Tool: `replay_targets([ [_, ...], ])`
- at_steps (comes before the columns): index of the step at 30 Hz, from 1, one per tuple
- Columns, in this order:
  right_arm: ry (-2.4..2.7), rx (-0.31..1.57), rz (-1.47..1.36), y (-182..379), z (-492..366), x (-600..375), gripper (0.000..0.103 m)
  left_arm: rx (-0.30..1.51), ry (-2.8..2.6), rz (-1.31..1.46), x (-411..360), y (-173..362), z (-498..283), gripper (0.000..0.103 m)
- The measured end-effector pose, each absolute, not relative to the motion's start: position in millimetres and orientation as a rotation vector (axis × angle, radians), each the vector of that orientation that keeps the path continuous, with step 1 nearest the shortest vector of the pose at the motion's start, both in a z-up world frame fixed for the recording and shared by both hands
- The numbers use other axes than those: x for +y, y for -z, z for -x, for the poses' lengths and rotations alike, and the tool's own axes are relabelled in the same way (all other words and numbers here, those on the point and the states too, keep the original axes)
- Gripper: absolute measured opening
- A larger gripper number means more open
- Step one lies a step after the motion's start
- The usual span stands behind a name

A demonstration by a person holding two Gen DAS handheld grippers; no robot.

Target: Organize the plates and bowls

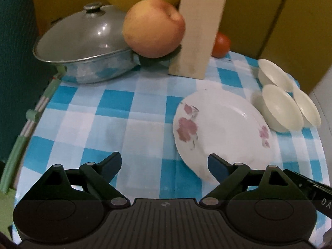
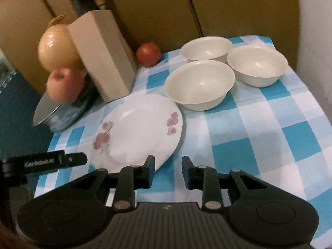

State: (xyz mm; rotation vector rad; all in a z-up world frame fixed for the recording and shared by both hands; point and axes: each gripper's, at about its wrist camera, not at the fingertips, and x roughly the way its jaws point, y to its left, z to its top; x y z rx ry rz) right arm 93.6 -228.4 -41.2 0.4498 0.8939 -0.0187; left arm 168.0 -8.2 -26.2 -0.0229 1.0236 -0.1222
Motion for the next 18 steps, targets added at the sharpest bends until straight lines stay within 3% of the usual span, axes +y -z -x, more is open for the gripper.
replay_targets([
  [18,0.024,0.909,-0.463,70,-146,-234,0.033,1.023,0.122,-0.087,-48,58,-216,0.093],
])
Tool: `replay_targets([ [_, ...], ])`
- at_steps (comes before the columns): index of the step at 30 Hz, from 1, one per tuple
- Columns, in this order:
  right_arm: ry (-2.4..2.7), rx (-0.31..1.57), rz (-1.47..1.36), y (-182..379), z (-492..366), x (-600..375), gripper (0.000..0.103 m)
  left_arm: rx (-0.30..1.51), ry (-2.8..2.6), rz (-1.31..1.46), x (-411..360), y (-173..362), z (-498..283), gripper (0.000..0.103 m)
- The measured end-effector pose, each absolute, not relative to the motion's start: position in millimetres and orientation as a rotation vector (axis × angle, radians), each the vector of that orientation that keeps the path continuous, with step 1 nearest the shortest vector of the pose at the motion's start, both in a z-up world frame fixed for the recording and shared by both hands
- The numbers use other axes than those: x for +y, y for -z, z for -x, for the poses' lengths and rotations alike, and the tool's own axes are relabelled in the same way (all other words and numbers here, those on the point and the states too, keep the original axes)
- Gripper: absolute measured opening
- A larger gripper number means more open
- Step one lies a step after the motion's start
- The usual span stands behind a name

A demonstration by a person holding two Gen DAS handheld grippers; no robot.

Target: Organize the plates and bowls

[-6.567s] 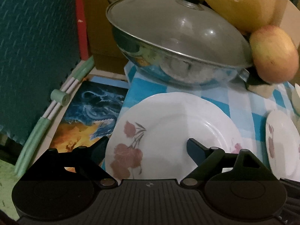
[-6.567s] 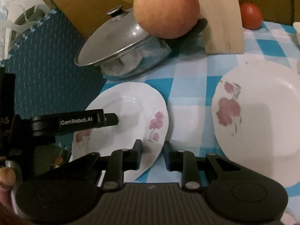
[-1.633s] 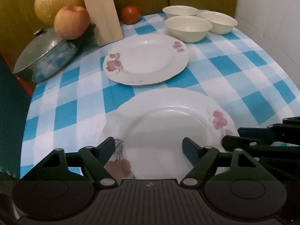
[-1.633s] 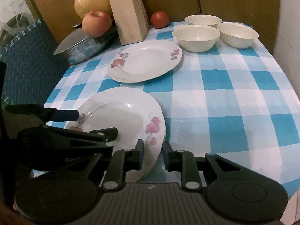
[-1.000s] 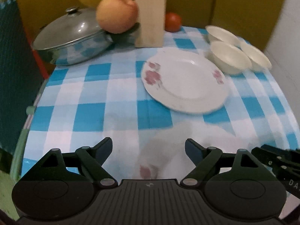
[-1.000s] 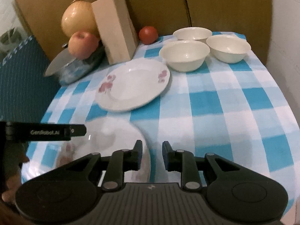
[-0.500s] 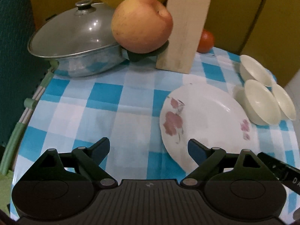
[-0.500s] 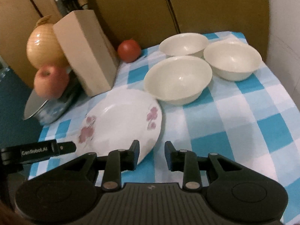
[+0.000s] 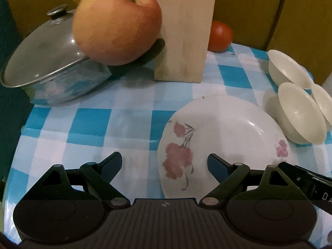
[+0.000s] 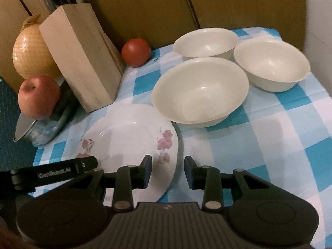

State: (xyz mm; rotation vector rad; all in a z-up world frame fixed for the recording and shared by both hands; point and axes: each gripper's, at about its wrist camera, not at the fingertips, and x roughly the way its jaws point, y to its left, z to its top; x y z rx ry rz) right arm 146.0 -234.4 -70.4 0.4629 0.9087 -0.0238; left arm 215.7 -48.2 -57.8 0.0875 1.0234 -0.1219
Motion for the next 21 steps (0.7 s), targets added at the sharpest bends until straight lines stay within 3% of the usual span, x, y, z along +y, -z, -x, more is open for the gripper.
replay_targets([
  [14,-0.018,0.897,-0.509,75,-150,-238,0.035,1.013,0.196,-0.046,-42,60,-226,0.090],
  [18,-0.012,0.903,-0.497,75,-149,-239,0.023,1.013,0.259,-0.066,-52,58,-221,0.083],
  [21,-0.024,0.916,-0.499,74,-147,-239,0.023,1.012,0.269,-0.085,-57,57,-217,0.081],
])
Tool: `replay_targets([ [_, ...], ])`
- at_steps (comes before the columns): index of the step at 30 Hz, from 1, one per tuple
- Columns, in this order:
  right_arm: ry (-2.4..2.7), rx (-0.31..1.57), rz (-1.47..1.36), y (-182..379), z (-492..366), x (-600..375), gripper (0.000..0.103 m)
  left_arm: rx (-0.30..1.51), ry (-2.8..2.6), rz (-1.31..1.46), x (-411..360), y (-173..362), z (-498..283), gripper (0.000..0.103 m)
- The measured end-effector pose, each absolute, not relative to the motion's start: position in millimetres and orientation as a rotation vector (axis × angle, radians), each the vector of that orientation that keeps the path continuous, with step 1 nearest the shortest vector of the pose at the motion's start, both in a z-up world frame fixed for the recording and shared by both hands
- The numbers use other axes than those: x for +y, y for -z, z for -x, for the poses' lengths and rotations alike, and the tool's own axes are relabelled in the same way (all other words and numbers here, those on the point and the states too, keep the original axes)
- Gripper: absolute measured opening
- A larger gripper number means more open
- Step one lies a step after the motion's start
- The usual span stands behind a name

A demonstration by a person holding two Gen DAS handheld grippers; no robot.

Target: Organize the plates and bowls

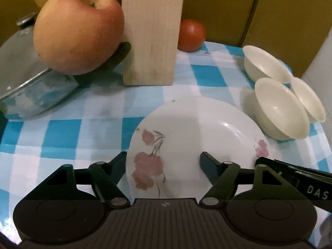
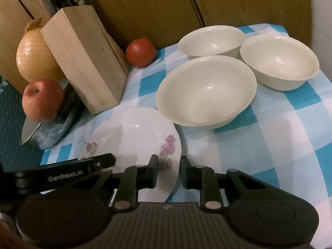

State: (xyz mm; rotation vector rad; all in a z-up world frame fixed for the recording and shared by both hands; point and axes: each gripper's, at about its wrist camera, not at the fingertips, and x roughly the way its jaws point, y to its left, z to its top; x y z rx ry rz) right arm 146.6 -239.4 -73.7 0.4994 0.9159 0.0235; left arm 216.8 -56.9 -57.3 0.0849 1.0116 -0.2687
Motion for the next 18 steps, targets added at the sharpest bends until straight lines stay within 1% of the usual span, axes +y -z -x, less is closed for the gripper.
replay_targets([
  [10,-0.061,0.926,-0.483,72,-140,-230,0.023,1.021,0.253,-0.079,-44,55,-202,0.080],
  [11,-0.071,0.924,-0.486,73,-140,-231,0.024,1.024,0.250,-0.073,-43,55,-202,0.080],
  [12,-0.083,0.924,-0.474,73,-139,-230,0.025,1.025,0.249,-0.074,-43,55,-203,0.081],
  [15,-0.095,0.915,-0.469,73,-137,-231,0.025,1.009,0.229,-0.102,-43,57,-202,0.091],
  [18,-0.102,0.906,-0.456,73,-135,-230,0.025,1.028,0.211,-0.061,-40,58,-204,0.092],
])
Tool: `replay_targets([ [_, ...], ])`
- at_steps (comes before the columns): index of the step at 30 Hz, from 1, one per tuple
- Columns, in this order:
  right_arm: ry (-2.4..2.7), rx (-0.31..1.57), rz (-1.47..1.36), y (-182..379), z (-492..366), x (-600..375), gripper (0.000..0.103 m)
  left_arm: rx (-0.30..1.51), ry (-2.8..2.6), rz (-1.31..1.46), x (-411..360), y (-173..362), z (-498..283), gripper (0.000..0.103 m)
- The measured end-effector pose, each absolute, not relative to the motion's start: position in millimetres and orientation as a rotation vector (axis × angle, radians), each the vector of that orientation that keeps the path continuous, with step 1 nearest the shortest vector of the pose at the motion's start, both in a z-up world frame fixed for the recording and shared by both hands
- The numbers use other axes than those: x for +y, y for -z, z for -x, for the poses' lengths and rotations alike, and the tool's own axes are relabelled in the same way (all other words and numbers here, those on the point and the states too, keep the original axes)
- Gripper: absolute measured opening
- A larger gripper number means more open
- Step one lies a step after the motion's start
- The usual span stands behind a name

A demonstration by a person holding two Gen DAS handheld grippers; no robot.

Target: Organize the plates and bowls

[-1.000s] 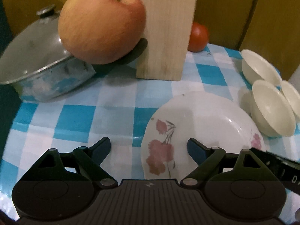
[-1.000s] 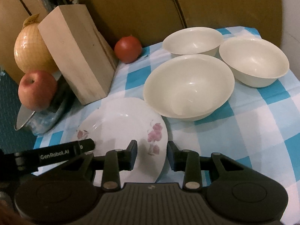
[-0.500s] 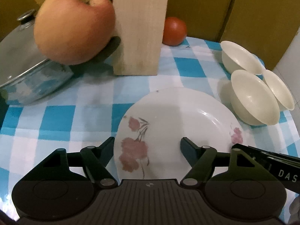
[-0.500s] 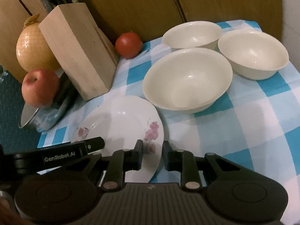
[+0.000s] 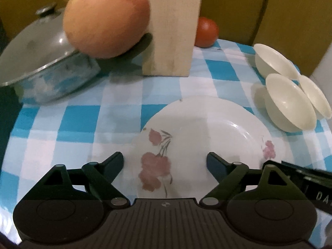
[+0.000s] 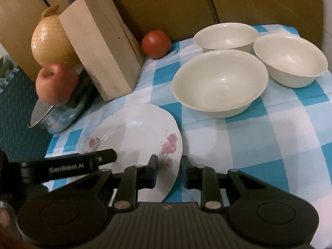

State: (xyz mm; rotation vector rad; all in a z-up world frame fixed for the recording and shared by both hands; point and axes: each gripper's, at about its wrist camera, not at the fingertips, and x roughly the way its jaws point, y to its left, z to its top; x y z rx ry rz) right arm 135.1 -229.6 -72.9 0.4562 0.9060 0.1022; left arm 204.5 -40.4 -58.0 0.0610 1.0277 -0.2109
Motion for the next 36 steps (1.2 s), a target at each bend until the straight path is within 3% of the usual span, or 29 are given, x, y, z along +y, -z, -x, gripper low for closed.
replay_targets([
  [5,-0.124,0.880,-0.443,74,-131,-231,0.025,1.005,0.207,-0.062,-38,59,-201,0.094],
  [7,-0.128,0.879,-0.444,74,-131,-232,0.025,1.007,0.204,-0.064,-38,61,-203,0.103],
  [12,-0.122,0.869,-0.472,76,-131,-234,0.023,1.007,0.223,-0.075,-42,62,-202,0.103],
  [22,-0.123,0.873,-0.494,75,-134,-232,0.021,0.997,0.220,-0.080,-45,54,-195,0.089],
  [36,-0.110,0.859,-0.501,72,-135,-231,0.021,0.982,0.204,-0.080,-43,49,-192,0.088],
])
